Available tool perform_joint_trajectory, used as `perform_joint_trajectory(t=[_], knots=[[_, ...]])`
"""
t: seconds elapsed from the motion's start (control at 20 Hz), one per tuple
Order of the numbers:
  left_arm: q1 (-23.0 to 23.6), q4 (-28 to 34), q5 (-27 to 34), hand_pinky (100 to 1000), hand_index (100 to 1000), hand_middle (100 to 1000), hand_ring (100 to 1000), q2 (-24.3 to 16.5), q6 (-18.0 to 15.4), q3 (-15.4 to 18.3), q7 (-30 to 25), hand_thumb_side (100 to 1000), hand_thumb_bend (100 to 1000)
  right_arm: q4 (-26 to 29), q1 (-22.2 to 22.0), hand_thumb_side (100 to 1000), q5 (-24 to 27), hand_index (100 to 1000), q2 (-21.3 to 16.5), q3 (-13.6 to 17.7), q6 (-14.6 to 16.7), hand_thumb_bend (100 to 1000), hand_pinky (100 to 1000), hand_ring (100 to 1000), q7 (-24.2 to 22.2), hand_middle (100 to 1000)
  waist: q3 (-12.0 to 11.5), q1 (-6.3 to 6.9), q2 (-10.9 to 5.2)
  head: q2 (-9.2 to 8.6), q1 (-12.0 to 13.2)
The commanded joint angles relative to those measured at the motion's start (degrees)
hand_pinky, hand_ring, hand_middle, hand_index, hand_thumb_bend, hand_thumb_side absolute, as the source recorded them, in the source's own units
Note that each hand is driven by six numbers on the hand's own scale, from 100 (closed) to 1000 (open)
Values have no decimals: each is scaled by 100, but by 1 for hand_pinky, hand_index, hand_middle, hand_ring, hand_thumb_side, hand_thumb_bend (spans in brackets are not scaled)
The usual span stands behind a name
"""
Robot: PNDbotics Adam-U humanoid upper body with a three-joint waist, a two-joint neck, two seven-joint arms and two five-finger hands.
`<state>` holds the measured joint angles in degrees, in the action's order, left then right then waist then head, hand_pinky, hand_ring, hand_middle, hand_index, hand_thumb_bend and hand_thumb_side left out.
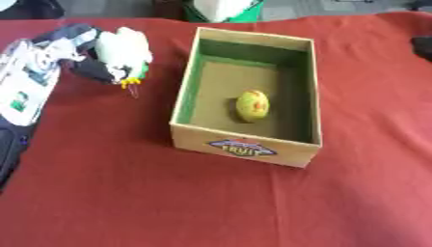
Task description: Pick up objects on the table and place them in the box.
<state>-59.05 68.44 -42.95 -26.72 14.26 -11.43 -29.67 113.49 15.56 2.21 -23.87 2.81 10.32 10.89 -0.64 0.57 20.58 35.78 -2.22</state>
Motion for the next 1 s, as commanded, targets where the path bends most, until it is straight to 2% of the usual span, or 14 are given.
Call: perform_joint_trajectory(t=[0.05, 0.25, 0.6, 0.8, 1.0], knots=[[-197, 351, -64, 417, 527, 456, 523, -144, -6, -48, 138, 354, 100, 111, 19, 907, 29, 921, -73, 49, -20, 100, 839, 782, 10, 616, 3, 5, -169, 22, -28], [-401, 847, -313, 414, 526, 454, 522, -9, -83, -201, 122, 348, 100, 111, 34, 906, 65, 920, -98, 49, -9, 100, 838, 782, 9, 616, 24, 18, -208, 36, -29], [-743, 1521, -840, 416, 525, 454, 522, 670, -207, -439, 83, 351, 100, 111, 122, 906, 187, 919, -137, 41, 40, 100, 836, 782, -2, 618, 114, 28, -278, 37, 30], [-790, 1580, -1140, 416, 525, 454, 522, 1091, -248, -566, 104, 347, 100, 111, 183, 906, 270, 918, -162, 35, 76, 100, 835, 782, -14, 619, 172, 35, -304, 50, 76], [-755, 1365, -1488, 419, 527, 461, 526, 1419, -285, -685, 229, 339, 100, 111, 234, 905, 336, 918, -153, 29, 86, 100, 835, 782, -34, 620, 257, 52, -320, 31, 138]])
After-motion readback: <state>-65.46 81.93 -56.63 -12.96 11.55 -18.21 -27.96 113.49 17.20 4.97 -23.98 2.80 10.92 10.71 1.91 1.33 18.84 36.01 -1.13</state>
